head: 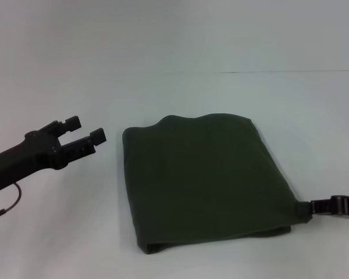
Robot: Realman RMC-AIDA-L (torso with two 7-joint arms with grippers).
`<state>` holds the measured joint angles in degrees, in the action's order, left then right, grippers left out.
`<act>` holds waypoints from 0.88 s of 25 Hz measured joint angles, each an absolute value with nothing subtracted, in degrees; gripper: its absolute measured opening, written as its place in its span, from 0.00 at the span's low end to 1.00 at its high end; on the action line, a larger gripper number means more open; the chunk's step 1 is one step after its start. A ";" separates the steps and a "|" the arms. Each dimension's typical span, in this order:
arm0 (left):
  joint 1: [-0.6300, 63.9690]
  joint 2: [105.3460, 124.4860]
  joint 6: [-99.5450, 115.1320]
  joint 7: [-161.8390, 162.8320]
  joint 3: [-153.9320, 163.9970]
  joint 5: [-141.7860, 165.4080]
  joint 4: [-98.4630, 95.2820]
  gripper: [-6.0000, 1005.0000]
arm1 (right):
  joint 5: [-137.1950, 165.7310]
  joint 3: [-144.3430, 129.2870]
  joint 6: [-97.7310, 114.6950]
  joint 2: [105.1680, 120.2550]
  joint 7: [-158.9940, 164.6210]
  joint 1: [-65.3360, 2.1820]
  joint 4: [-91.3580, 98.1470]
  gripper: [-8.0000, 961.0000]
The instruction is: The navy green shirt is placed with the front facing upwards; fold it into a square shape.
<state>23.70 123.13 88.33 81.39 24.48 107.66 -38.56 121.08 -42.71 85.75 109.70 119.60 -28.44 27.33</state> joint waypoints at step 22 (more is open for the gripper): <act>31.82 122.59 63.94 99.43 26.46 108.09 -33.27 0.92 | 118.79 -24.43 95.59 110.17 117.11 -30.85 35.42 0.71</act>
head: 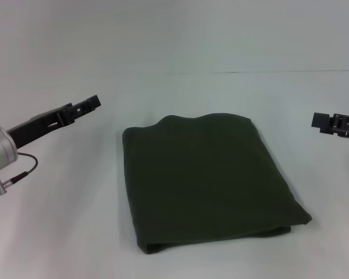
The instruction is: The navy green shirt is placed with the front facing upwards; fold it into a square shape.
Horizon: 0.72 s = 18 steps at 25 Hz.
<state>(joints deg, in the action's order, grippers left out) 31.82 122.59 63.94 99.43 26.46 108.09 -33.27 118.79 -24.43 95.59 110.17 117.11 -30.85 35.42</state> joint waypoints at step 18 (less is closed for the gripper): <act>35.36 123.90 52.79 102.89 39.41 108.19 -27.23 0.92 | 118.38 -24.38 95.70 110.87 116.54 -32.94 35.74 0.95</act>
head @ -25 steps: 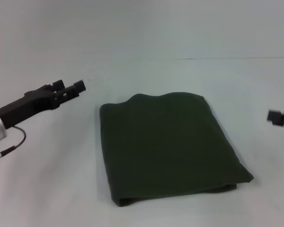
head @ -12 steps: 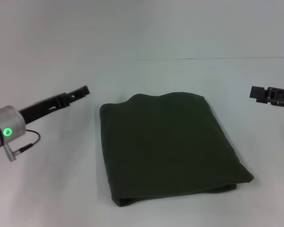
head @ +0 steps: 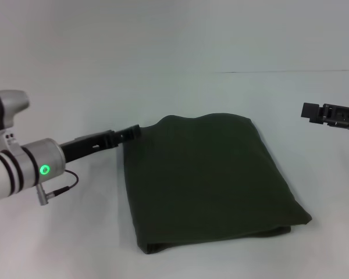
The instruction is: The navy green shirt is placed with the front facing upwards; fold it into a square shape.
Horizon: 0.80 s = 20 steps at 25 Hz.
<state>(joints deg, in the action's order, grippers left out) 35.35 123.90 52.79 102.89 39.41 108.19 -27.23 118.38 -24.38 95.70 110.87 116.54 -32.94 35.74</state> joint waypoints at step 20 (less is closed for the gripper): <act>39.12 124.02 46.40 102.56 42.96 108.15 -24.04 0.91 | 118.39 -24.31 95.63 111.44 116.45 -32.35 35.68 0.95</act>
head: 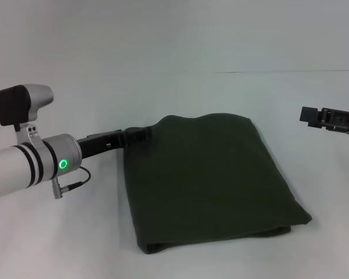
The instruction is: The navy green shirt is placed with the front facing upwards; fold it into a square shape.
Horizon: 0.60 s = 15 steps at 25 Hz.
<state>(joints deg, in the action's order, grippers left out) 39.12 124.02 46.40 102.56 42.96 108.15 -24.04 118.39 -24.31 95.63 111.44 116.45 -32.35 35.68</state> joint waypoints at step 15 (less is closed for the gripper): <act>39.74 124.02 46.20 102.56 45.60 108.19 -23.88 0.87 | 118.39 -23.84 95.96 111.50 115.83 -32.28 35.68 0.95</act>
<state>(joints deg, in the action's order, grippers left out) 39.74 124.02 46.20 102.56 45.60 108.19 -23.88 118.39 -23.84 95.96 111.50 115.83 -32.28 35.68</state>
